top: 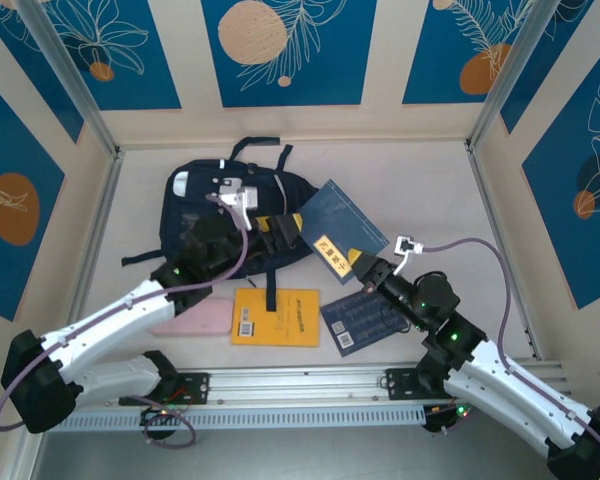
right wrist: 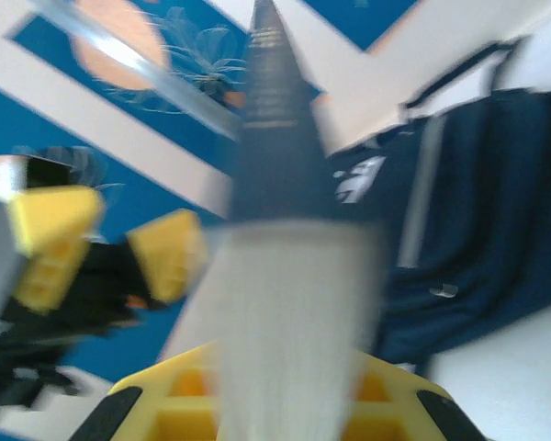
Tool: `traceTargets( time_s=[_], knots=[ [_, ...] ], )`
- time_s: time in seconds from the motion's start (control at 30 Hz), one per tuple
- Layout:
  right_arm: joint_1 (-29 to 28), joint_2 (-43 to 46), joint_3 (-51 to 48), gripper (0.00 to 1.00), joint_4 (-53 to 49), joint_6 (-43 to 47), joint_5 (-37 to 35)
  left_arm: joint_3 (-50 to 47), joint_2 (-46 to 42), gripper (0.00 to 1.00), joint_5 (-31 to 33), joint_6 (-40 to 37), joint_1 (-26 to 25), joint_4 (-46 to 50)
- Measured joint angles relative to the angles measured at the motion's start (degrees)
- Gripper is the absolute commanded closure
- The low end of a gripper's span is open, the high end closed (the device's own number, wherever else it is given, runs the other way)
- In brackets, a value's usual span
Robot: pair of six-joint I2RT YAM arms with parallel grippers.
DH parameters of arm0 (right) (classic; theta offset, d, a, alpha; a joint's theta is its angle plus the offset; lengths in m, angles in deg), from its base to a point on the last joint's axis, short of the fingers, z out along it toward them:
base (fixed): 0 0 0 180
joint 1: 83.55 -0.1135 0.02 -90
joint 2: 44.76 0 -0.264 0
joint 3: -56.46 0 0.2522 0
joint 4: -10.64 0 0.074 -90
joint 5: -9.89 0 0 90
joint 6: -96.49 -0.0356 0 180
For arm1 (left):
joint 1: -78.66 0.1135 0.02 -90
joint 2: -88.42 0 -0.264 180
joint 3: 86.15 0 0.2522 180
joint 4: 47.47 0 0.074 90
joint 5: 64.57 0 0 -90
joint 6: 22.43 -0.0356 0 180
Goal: Pack the student bag
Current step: Pass the book, then open the student bag at the top-center of the table.
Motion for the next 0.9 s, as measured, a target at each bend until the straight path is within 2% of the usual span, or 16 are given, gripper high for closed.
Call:
traceTargets(
  time_s=[0.17, 0.3, 0.53, 0.77, 0.9],
  knots=[
    [0.9, -3.4, 4.2, 1.00, -13.7, 3.6, -5.2, 15.2, 9.3, 0.14, 11.9, -7.2, 1.6, 19.8],
    [2.8, -5.6, 7.6, 1.00, -21.4, 3.5, -6.8, 25.1, 20.2, 0.12, 16.6, -9.4, 3.9, 31.1],
    [6.4, -4.7, 8.0, 1.00, -28.2, 4.0, -10.4, 45.0, 40.4, 0.08, 16.0, -12.8, 6.9, 44.5],
    [11.9, -3.3, 8.0, 1.00, -29.4, 4.9, -8.7, 70.5, 61.9, 0.06, 15.3, -13.4, 8.0, 58.2],
    [15.5, -3.0, 7.0, 1.00, -28.3, 4.8, -5.6, 73.9, 67.7, 0.06, 14.1, -13.4, 9.3, 62.6]
  ],
)
